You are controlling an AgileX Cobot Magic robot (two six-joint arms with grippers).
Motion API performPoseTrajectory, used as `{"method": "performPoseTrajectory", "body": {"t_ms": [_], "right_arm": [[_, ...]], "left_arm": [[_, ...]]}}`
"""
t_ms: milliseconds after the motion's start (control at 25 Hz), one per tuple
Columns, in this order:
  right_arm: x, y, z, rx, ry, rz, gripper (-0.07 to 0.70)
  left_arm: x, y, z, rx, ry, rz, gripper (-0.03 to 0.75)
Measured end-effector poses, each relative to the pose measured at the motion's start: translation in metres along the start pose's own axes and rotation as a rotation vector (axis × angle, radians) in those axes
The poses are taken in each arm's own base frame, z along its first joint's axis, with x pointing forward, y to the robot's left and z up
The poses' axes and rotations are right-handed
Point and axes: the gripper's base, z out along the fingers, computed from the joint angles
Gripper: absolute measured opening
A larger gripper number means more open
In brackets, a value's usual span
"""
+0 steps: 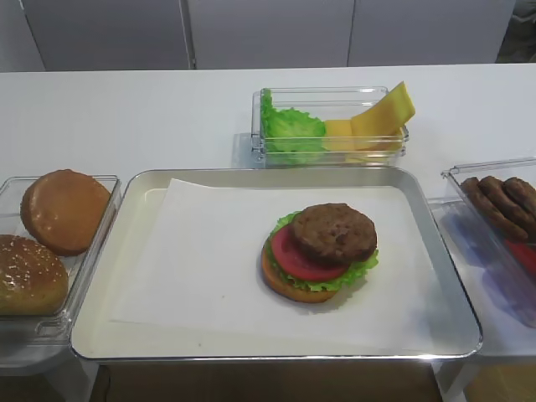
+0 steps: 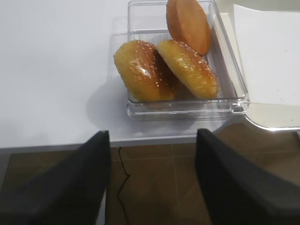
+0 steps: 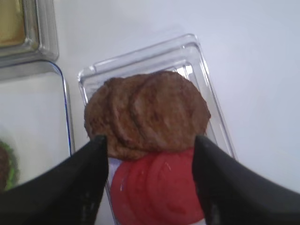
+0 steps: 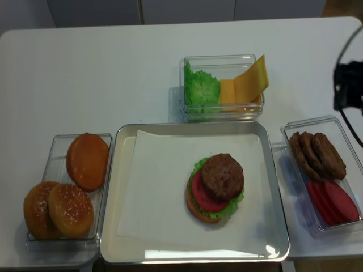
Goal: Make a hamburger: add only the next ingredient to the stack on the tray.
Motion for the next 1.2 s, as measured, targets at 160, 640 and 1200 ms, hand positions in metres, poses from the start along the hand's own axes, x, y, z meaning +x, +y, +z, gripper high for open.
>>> {"method": "performPoseTrajectory", "body": {"t_ms": [160, 640, 1200], "right_arm": [[0.028, -0.004, -0.01, 0.0, -0.024, 0.001, 0.445], [0.115, -0.003, -0.043, -0.044, -0.107, -0.007, 0.447], [0.207, -0.004, -0.077, -0.069, -0.33, -0.084, 0.443]], "left_arm": [[0.0, 0.0, 0.0, 0.0, 0.0, 0.0, 0.427], [0.0, 0.0, 0.0, 0.0, 0.0, 0.0, 0.427], [0.0, 0.0, 0.0, 0.0, 0.0, 0.0, 0.427]]}}
